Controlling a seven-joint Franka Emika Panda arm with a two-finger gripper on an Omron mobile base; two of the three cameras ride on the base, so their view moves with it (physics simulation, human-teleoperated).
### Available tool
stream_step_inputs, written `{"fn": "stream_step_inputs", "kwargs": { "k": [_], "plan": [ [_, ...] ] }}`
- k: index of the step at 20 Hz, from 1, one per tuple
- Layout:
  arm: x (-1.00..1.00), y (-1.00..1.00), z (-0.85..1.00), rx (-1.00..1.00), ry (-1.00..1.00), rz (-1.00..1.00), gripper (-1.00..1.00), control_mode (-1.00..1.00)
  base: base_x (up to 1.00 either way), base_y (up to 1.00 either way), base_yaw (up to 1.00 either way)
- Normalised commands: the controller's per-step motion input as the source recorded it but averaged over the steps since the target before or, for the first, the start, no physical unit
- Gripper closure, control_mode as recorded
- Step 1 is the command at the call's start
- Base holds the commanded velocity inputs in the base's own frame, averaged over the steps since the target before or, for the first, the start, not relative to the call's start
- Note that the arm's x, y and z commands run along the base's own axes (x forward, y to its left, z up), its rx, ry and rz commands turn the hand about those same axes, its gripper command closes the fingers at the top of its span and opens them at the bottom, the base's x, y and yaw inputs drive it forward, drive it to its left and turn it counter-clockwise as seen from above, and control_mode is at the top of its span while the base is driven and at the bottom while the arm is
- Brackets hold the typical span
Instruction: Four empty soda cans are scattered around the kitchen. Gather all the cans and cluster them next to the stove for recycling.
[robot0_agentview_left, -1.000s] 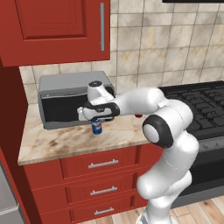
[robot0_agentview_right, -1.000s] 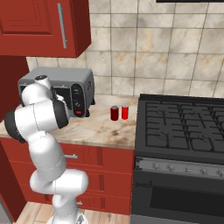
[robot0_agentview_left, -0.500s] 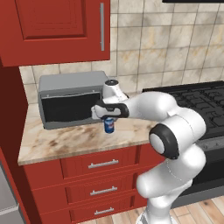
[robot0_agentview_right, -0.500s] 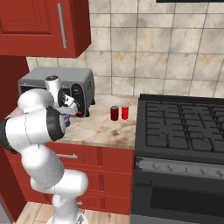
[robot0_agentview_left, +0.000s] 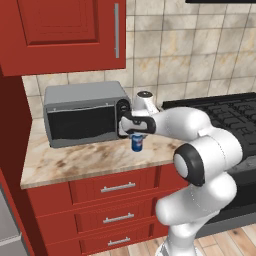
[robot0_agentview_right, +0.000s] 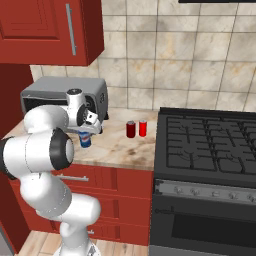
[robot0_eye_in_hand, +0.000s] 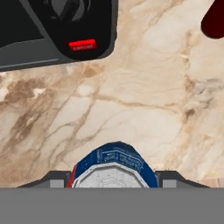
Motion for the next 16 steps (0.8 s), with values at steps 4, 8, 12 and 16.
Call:
{"fn": "stream_step_inputs", "kwargs": {
  "k": [4,8,12,16],
  "plan": [
    [0.05,-0.51,0.0,0.01,0.0,0.0,1.0,-1.0,0.0,0.0,0.0],
    [0.08,-0.46,0.0,0.0,0.0,0.0,1.0,-1.0,0.0,0.0,0.0],
    [0.16,-0.44,0.0,0.0,0.0,0.01,1.0,-1.0,0.0,0.0,0.0],
    [0.23,-0.42,0.0,0.0,0.0,0.04,1.0,-1.0,0.0,0.0,0.0]
  ]
}}
